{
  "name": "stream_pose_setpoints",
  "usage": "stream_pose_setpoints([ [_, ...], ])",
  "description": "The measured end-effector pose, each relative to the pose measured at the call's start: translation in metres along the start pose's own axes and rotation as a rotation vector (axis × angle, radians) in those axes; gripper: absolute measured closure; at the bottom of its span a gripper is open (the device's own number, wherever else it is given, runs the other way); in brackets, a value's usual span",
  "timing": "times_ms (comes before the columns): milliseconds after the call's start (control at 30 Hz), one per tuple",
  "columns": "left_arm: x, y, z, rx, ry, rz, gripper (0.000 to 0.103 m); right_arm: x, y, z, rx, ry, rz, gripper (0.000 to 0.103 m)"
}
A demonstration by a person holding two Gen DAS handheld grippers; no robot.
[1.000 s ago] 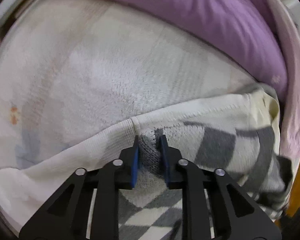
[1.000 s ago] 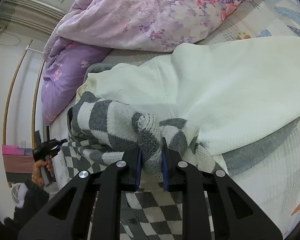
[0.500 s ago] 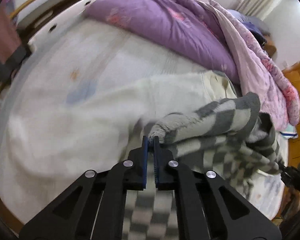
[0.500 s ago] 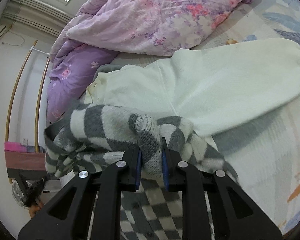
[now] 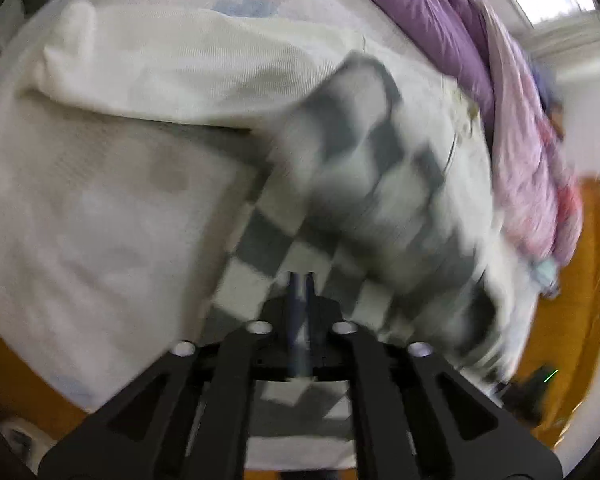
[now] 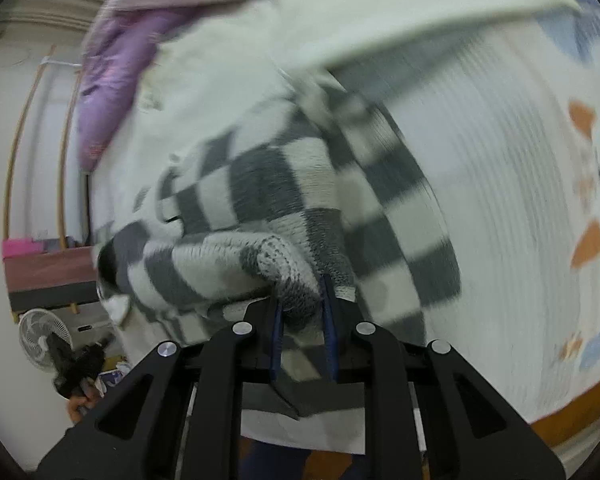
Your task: Fold large clothes
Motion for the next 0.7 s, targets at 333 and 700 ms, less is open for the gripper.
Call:
stream_pose_setpoints([
  [333,0.033,-0.008,-0.07,0.03,0.078,0.272,0.034,-0.002,0.0,-0.014,-0.003,0.018,-0.021,0.087],
  [700,0.017,-0.013,-0.05,-0.008,-0.022,0.192,0.092,0.008,0.004,0.006,-0.014,0.04,0.064,0.087],
])
Point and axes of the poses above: each gripper's, at about its wrist camera, not at the fingertips, and z roughly against the way its jaws point, x to its left, y to its underside, the point moved 2 cm from there along -z, roughly the way its jaws point, and after that the axes turned 4 degrees about y, right-handed, at the moved point
